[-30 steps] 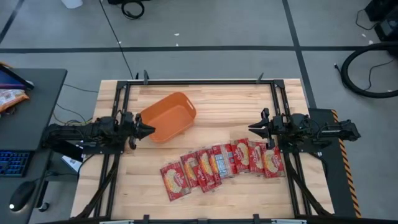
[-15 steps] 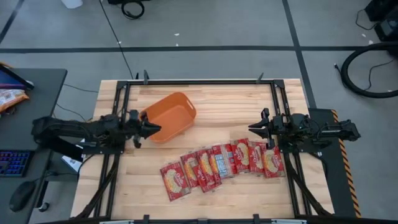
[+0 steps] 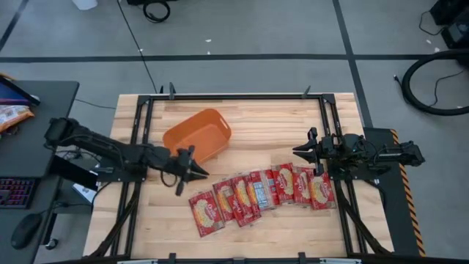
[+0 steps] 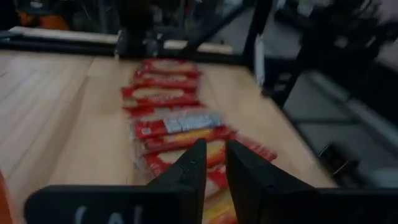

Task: Sort popcorn bags into baskets
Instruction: Put the popcorn bag into the orange bin

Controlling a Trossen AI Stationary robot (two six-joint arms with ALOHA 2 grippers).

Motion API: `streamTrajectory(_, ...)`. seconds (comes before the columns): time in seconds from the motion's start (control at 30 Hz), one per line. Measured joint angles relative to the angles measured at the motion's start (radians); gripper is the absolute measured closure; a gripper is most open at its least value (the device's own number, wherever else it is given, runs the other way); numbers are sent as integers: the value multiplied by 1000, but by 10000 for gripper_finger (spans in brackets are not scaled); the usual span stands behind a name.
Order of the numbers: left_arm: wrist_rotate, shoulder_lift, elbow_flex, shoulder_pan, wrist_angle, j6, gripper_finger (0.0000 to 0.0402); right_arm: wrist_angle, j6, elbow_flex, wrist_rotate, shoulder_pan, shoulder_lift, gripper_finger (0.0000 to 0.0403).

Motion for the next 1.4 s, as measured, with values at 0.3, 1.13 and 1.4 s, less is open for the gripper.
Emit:
streamTrajectory(0.3, -172, 291, 179, -96, -117, 118, 254, 0, 0, 0, 0, 0, 0, 337)
streamTrajectory(1.13, -480, 780, 623, -278, -489, 654, 238, 5, 0, 0, 0, 0, 0, 337)
streamTrajectory(1.4, -525, 831, 623, -285, -443, 710, 210, 5, 0, 0, 0, 0, 0, 337)
